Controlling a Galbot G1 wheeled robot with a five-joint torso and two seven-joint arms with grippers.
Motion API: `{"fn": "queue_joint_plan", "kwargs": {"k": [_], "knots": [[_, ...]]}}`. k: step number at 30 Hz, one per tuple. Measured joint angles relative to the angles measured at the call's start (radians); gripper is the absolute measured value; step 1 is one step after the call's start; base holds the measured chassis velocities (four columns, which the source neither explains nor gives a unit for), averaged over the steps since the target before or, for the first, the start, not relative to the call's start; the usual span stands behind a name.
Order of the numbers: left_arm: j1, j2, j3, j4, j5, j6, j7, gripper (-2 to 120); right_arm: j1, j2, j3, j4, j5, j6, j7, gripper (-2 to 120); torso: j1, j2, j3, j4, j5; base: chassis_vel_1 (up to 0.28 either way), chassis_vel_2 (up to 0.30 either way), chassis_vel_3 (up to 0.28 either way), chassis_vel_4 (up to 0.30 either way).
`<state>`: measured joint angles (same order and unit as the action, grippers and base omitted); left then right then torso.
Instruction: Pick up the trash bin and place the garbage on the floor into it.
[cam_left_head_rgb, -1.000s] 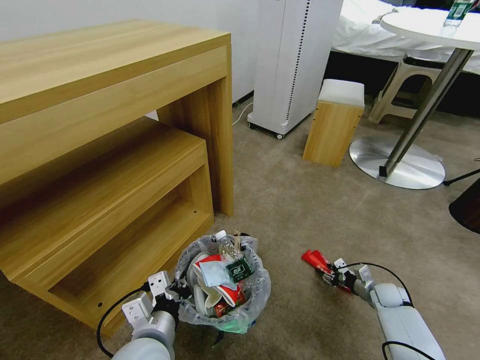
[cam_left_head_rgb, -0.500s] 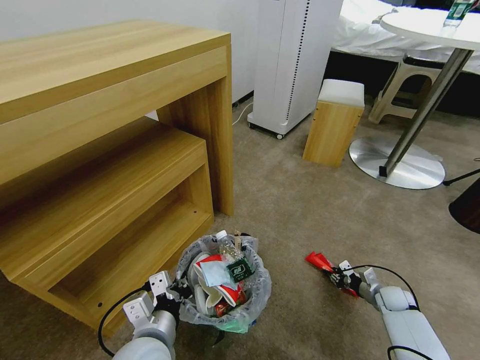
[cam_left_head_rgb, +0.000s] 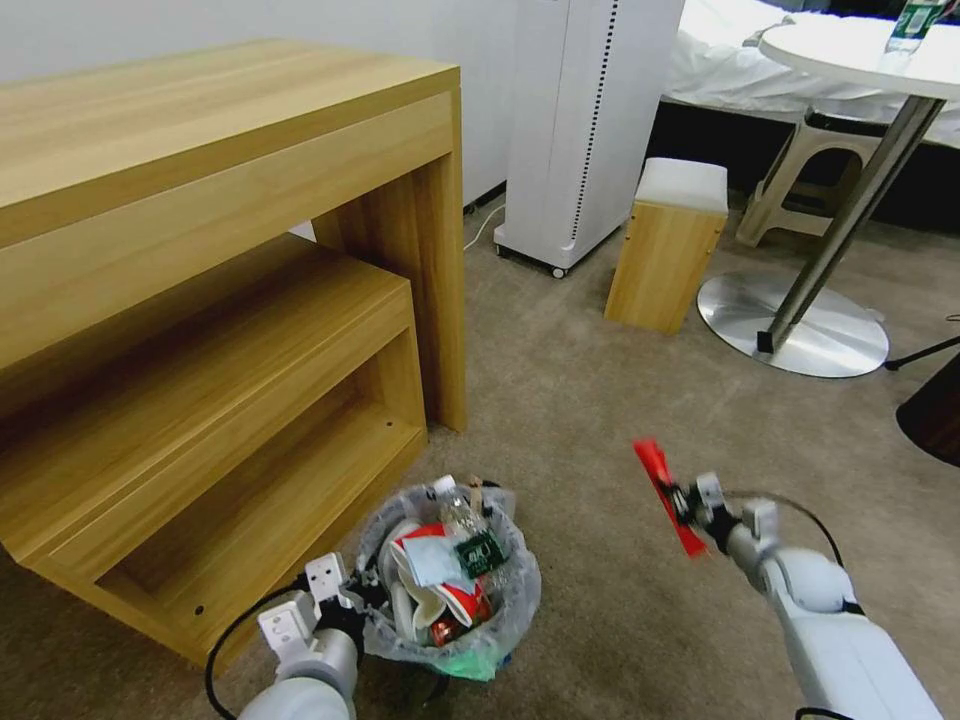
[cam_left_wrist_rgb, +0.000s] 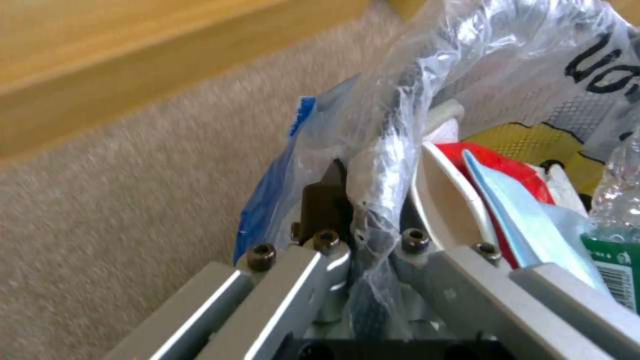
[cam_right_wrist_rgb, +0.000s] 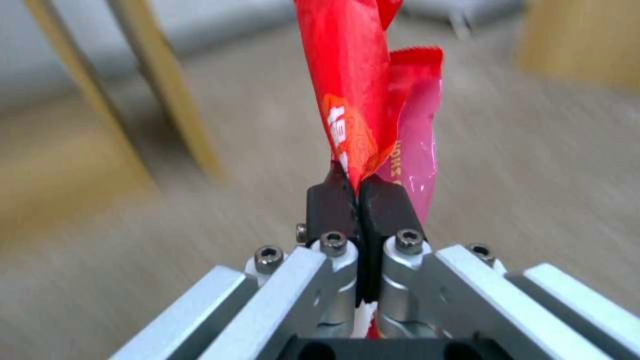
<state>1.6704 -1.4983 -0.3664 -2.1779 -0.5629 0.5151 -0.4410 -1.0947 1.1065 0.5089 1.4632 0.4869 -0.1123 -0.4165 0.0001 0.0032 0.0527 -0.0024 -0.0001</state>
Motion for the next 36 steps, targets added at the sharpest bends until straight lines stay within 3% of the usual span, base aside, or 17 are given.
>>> {"fn": "queue_joint_plan", "kwargs": {"k": [4, 9, 14, 22, 31, 36], "knots": [[-0.001, -0.012, 0.054, 0.035, 0.035, -0.011, 0.001, 1, -0.003, 0.029, -0.148, 0.228, 0.256, 0.001, 0.088, 0, 0.0, 0.0, 0.0, 0.0003, 0.0003, 0.0, 0.0, 0.0, 0.0], [-0.001, -0.02, 0.093, 0.048, 0.054, -0.016, 0.002, 1, 0.017, 0.078, -0.268, 0.284, 0.337, 0.048, 0.087, 0, 0.0, 0.0, 0.0, 0.0005, 0.0004, 0.0, 0.0, 0.0, 0.0], [0.001, -0.033, 0.163, 0.059, 0.073, -0.017, 0.003, 0, 0.04, 0.153, -0.415, 0.289, 0.358, 0.144, 0.002, 0, 0.0, 0.0, 0.0, 0.0003, -0.0001, 0.0, 0.0, 0.0, 0.0], [-0.006, -0.036, 0.193, 0.037, 0.077, -0.009, 0.0, 0, -0.002, 0.134, -0.461, 0.327, 0.36, 0.157, -0.104, 0, 0.0, 0.0, 0.0, -0.0002, -0.0004, 0.0, 0.0, 0.0, 0.0], [-0.026, -0.048, 0.172, 0.0, 0.065, -0.002, -0.001, 0, -0.07, 0.082, -0.438, 0.378, 0.351, 0.157, -0.279, 0, 0.0, 0.0, 0.0, 0.0, 0.0, 0.0, 0.0, 0.0, 0.0], [-0.028, -0.048, 0.155, -0.014, 0.059, 0.004, -0.004, 0, -0.088, 0.057, -0.429, 0.378, 0.323, 0.156, -0.321, 0, 0.0, 0.0, 0.0, 0.0, 0.0001, 0.0, 0.0, 0.0, 0.0]]}}
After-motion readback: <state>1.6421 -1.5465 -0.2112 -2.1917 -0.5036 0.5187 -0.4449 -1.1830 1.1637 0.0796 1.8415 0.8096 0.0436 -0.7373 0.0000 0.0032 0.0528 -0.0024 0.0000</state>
